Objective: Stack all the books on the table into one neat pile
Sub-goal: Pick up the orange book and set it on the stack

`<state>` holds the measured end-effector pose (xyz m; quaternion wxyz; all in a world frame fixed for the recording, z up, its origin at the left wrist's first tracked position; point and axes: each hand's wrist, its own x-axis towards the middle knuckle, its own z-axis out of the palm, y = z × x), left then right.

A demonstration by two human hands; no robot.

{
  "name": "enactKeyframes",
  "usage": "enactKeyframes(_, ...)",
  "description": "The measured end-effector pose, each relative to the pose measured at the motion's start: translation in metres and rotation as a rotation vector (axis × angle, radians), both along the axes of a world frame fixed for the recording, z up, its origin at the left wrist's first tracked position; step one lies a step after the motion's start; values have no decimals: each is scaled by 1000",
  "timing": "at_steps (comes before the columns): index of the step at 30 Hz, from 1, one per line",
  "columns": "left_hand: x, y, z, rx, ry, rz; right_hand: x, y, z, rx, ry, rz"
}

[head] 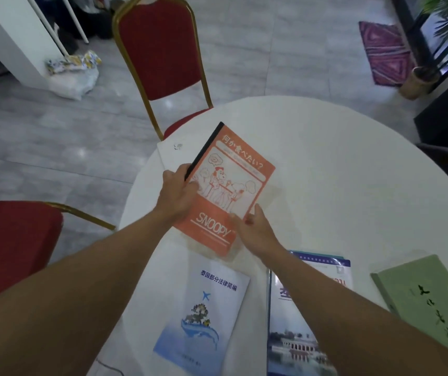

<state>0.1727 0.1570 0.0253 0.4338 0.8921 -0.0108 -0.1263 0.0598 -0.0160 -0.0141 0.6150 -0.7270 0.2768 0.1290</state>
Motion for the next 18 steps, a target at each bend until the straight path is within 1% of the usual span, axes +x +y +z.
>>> enactKeyframes(2,-21,-11,10,-65,47,-20,-7,-9,11,47,-40,-103)
enactKeyframes(5,-48,-25,12,-52,85,-42,-22,-25,18,14,-43,-177)
enactKeyframes(13,-160,-81,-16,15,126,-170,-126,-89,13,-160,36,-90)
enactKeyframes(18,-215,-111,-43,153,230,-216,-186,-120,-2,-255,56,-19)
